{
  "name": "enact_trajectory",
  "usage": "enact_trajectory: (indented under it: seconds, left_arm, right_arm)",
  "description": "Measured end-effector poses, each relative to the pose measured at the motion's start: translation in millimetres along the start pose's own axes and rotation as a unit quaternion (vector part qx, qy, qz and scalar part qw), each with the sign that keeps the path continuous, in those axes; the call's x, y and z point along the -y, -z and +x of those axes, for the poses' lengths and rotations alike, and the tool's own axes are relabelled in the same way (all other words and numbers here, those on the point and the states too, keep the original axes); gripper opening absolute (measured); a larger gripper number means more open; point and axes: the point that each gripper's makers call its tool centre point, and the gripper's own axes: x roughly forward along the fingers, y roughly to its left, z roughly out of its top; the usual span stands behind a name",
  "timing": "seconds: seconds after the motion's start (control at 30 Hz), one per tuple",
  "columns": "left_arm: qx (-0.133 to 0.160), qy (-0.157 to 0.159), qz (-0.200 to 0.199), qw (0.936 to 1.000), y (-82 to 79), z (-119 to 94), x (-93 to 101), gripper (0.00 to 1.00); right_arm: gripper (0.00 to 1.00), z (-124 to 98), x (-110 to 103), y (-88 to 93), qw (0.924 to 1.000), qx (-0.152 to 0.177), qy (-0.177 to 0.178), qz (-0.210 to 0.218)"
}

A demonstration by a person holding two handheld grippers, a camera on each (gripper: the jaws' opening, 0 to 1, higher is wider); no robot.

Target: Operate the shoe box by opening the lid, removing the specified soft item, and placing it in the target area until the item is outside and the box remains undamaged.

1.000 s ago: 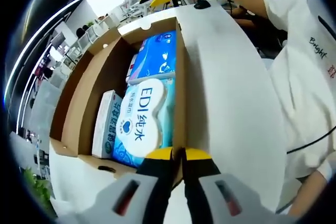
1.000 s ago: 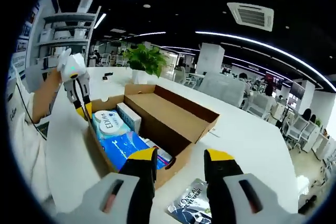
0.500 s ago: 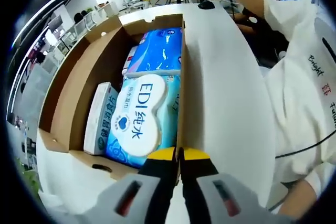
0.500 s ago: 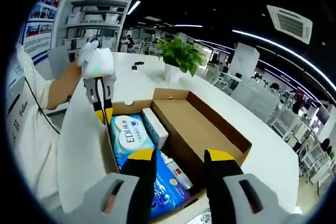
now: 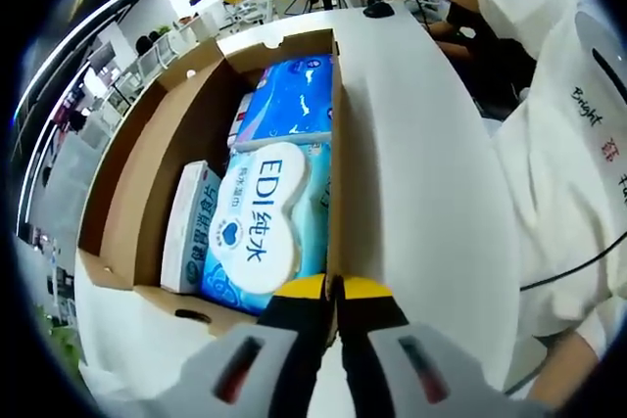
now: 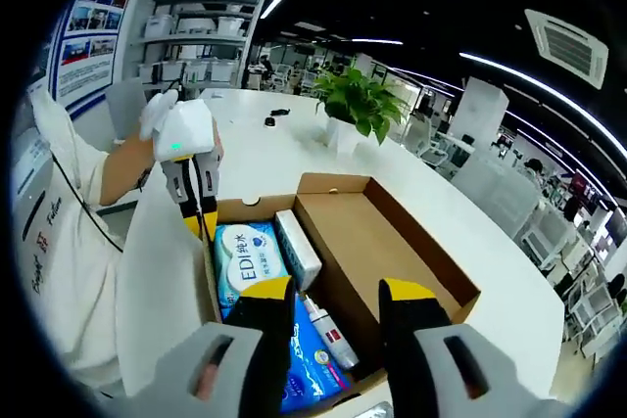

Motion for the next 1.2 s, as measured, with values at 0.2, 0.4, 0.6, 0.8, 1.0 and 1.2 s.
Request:
enact_trajectory:
  seconds: [0.2, 0.4, 0.6, 0.8, 1.0, 1.2]
  left_arm:
    - [-0.003, -0.009, -0.010, 0.9999, 0.4, 0, -0.7, 0.04]
    - [0.006, -0.001, -0.001, 1.0000, -0.7, 1, 0.4, 0.04]
    - [0.007, -0.002, 0.001, 1.0000, -0.3, 0, 0.7, 0.03]
    - [-0.001, 0.001, -0.021, 0.9998, -0.1, 1, 0.1, 0.03]
    - [0.000, 0.005, -0.004, 1.0000, 0.2, 1, 1.5, 0.03]
    - [0.001, 0.002, 0.020, 0.9998, -0.2, 1, 2.5, 0.03]
  right_arm:
    - [0.29, 18, 3, -10.3, 0.9997, -0.009, -0.022, -0.005]
    - [0.26, 35, -6, -8.7, 0.9992, -0.002, -0.041, -0.001]
    - [0.30, 42, -10, -5.9, 0.9990, -0.009, -0.042, -0.012]
    - [0.26, 47, -14, -8.6, 0.9985, -0.003, -0.055, -0.003]
    - [0.24, 64, -26, -0.6, 0.9972, -0.027, -0.068, -0.017]
    - [0.24, 74, -31, -0.2, 0.9959, -0.038, -0.069, -0.045]
